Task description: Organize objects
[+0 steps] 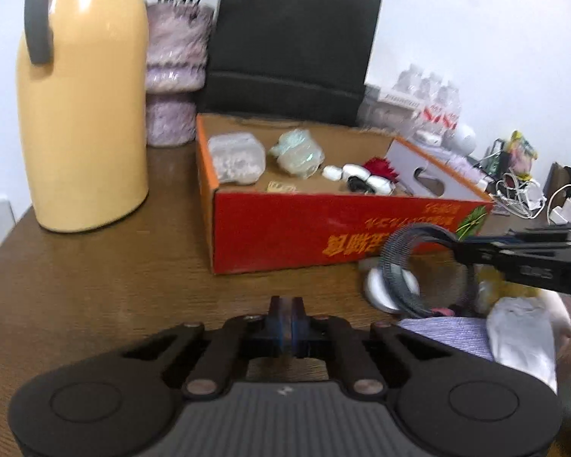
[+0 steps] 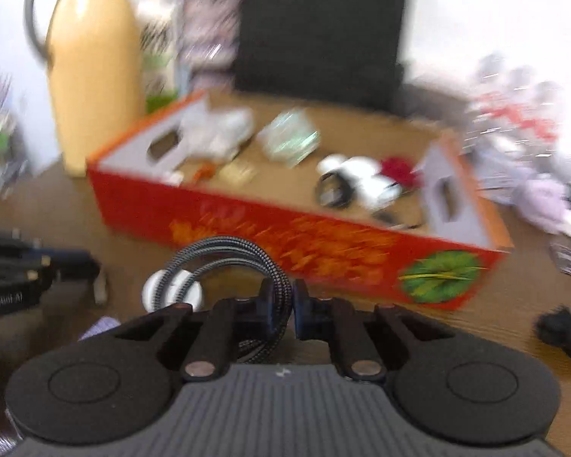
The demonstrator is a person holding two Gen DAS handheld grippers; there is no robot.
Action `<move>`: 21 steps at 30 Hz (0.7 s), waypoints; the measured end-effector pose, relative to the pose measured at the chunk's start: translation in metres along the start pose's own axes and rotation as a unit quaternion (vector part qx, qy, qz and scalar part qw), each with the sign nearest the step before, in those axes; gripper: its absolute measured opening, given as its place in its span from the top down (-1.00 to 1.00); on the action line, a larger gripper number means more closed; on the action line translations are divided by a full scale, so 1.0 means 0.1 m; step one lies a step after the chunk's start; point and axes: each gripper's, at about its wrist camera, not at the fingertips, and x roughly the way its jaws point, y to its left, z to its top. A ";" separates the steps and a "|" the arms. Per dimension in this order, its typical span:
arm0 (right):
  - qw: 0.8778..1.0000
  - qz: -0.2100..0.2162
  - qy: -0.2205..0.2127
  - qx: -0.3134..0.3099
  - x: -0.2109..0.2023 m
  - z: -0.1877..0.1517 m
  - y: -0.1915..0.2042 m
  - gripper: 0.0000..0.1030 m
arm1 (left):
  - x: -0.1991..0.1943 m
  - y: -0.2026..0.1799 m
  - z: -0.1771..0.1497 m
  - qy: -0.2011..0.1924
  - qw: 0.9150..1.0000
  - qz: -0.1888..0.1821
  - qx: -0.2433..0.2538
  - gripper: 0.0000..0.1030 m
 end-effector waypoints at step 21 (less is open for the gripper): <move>0.987 0.155 -0.024 -0.029 -1.17 -1.01 0.60 0.28 | -1.04 -0.32 -0.71 -0.008 0.999 -0.013 -0.037 0.95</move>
